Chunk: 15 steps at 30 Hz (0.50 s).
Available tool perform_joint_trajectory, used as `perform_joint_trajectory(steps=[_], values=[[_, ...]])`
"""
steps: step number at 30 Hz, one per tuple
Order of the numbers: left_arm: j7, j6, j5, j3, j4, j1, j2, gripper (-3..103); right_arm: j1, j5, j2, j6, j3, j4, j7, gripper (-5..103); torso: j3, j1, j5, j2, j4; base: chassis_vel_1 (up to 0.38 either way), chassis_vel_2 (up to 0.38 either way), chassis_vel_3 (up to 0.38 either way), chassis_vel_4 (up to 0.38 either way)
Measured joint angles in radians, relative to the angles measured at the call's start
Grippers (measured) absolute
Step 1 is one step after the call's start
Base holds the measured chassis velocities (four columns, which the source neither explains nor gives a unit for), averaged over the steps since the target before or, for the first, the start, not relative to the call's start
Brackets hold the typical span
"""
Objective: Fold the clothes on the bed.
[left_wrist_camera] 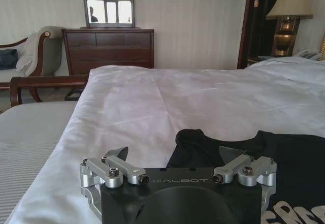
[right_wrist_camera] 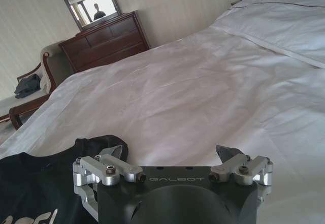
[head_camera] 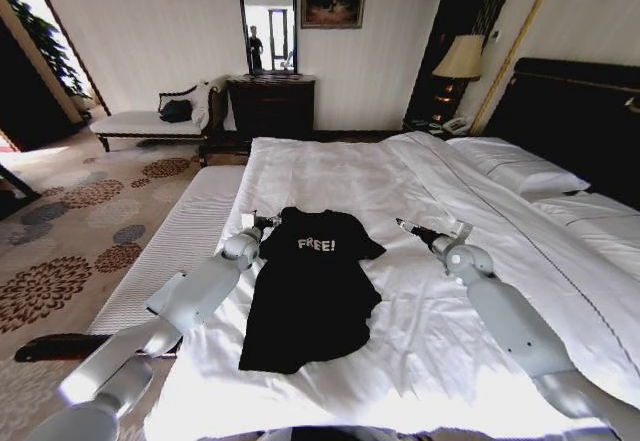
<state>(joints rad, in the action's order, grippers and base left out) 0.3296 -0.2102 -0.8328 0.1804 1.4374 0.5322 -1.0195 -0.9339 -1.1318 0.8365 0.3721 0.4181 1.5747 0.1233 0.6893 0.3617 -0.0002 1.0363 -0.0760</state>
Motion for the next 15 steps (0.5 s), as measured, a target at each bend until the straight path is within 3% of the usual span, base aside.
perform_joint_trajectory(steps=[3, 4, 5, 7, 9, 12, 15], values=[[0.0, 0.005, 0.007, -0.125, 0.135, 0.172, 0.092, 100, -0.119, 0.001, -0.001, 0.011, 0.061, 0.133, 0.005, 100, 0.0, 0.0, -0.0006, 0.0, 0.0, 0.0, 0.0, 0.0, 0.0], [0.0, 0.005, 0.007, -0.125, 0.135, 0.172, 0.092, 100, -0.119, 0.001, -0.001, 0.011, 0.061, 0.133, 0.005, 100, 0.0, 0.0, -0.0006, 0.0, 0.0, 0.0, 0.0, 0.0, 0.0], [-0.006, 0.009, 0.014, -0.172, 0.179, 0.247, 0.125, 100, -0.155, 0.004, 0.002, 0.012, 0.076, 0.173, 0.006, 100, 0.0, 0.0, -0.0004, 0.0, 0.0018, 0.0, 0.0, 0.0, 0.0], [-0.021, 0.015, 0.028, -0.241, 0.238, 0.358, 0.16, 100, -0.229, 0.004, 0.01, 0.02, 0.112, 0.233, 0.01, 100, 0.0, 0.0, -0.0007, 0.0, 0.0019, 0.0, 0.0, 0.0, 0.0], [-0.03, 0.019, 0.032, -0.276, 0.277, 0.419, 0.176, 100, -0.282, 0.007, 0.017, 0.024, 0.144, 0.27, 0.012, 100, 0.0, 0.0, -0.0009, 0.0, 0.0018, 0.0, 0.0, 0.0, 0.0], [-0.051, 0.028, 0.045, -0.346, 0.371, 0.536, 0.194, 100, -0.395, 0.002, 0.036, 0.041, 0.204, 0.348, 0.015, 100, 0.0, 0.0, -0.0007, 0.0, -0.0005, 0.0, 0.0, 0.0, 0.0], [-0.059, 0.031, 0.05, -0.374, 0.411, 0.581, 0.194, 100, -0.439, -0.001, 0.046, 0.046, 0.23, 0.386, 0.016, 100, 0.0, 0.0, -0.0004, 0.0, -0.0004, 0.0, 0.0, 0.0, 0.0]])
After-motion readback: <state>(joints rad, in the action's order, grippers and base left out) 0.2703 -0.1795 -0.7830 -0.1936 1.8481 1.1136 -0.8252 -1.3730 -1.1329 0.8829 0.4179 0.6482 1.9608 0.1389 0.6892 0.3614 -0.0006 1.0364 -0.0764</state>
